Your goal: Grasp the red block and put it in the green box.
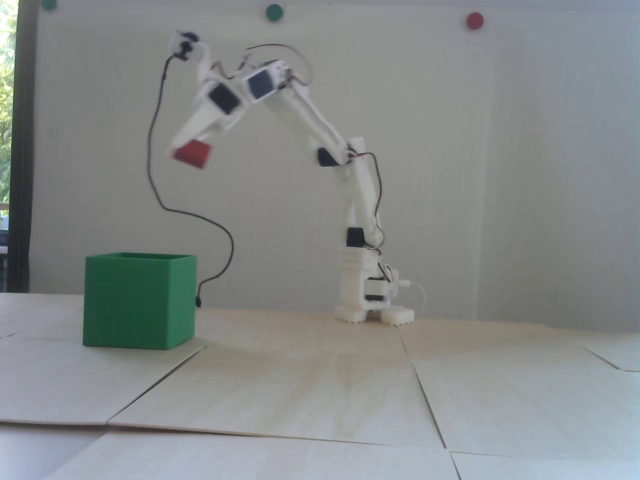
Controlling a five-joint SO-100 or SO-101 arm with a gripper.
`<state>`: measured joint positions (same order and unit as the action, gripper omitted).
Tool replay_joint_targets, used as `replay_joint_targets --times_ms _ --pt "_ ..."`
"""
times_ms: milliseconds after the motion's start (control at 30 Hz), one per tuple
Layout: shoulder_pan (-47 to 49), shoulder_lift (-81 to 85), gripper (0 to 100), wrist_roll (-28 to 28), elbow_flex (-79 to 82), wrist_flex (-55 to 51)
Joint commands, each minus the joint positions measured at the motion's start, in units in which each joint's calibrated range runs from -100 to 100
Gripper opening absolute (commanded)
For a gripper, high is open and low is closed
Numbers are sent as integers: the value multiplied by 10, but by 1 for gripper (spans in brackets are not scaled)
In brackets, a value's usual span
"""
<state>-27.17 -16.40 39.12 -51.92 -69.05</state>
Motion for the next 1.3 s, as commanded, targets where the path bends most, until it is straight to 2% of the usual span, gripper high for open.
replay_joint_targets --times_ms 0,133,633,900,967,1167,1267 --pt "31 18 2 -14 -8 24" --pt "25 13 2 -12 -8 28" --pt "-15 -41 2 -12 -7 253" --pt "-25 -57 3 -11 -7 268" --pt "-26 -57 6 -11 -8 268" --pt "-27 -58 33 -11 -8 268" --pt "-27 -58 34 -11 -8 268"
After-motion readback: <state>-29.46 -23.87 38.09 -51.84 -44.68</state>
